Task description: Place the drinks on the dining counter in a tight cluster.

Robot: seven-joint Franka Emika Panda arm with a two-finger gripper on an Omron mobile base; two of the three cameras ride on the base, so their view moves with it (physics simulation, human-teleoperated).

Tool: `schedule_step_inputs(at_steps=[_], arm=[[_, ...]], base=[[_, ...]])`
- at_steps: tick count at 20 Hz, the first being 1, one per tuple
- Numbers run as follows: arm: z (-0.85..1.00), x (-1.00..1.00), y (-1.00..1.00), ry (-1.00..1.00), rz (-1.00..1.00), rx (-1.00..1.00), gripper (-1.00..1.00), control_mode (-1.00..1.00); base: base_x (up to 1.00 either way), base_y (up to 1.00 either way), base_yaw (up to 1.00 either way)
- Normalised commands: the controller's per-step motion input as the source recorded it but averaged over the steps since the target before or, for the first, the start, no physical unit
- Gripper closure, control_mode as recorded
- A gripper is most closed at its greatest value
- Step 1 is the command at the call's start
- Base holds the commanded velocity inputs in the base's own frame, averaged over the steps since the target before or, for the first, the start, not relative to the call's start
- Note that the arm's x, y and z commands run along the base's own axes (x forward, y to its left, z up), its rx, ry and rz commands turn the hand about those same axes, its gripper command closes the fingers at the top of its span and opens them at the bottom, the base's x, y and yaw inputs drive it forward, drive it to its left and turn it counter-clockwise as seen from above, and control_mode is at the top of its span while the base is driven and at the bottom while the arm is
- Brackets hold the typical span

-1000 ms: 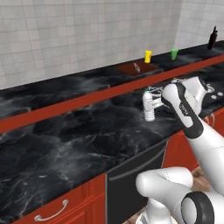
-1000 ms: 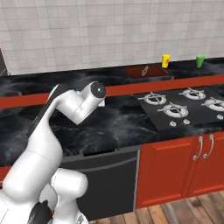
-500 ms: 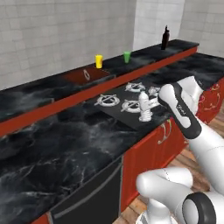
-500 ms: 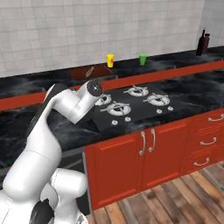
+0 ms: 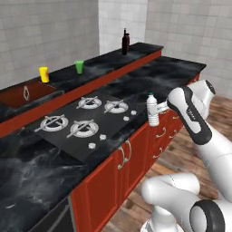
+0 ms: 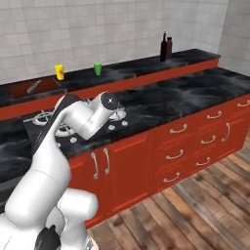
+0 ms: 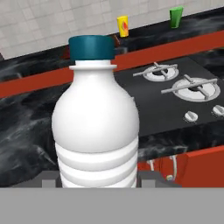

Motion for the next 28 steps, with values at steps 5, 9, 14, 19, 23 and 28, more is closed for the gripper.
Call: schedule_step_inputs(at_steps=[5,9,14,19,23,28], arm=[[0.0,0.0,0.0,0.0,0.0,0.0,1.0,1.0],[0.0,0.0,0.0,0.0,0.0,0.0,1.0,1.0],[0.0,0.0,0.0,0.0,0.0,0.0,1.0,1.0],[0.0,0.0,0.0,0.0,0.0,0.0,1.0,1.0],[0.0,0.0,0.0,0.0,0.0,0.0,1.0,1.0],[0.0,0.0,0.0,0.0,0.0,0.0,1.0,1.0]], base=[[0.87,-1.0,0.15],[0.72,-1.0,0.15],[0.75,-1.0,0.08],[0.98,-1.0,0.1],[0.84,-1.0,0.24],[0.88,-1.0,0.36]])
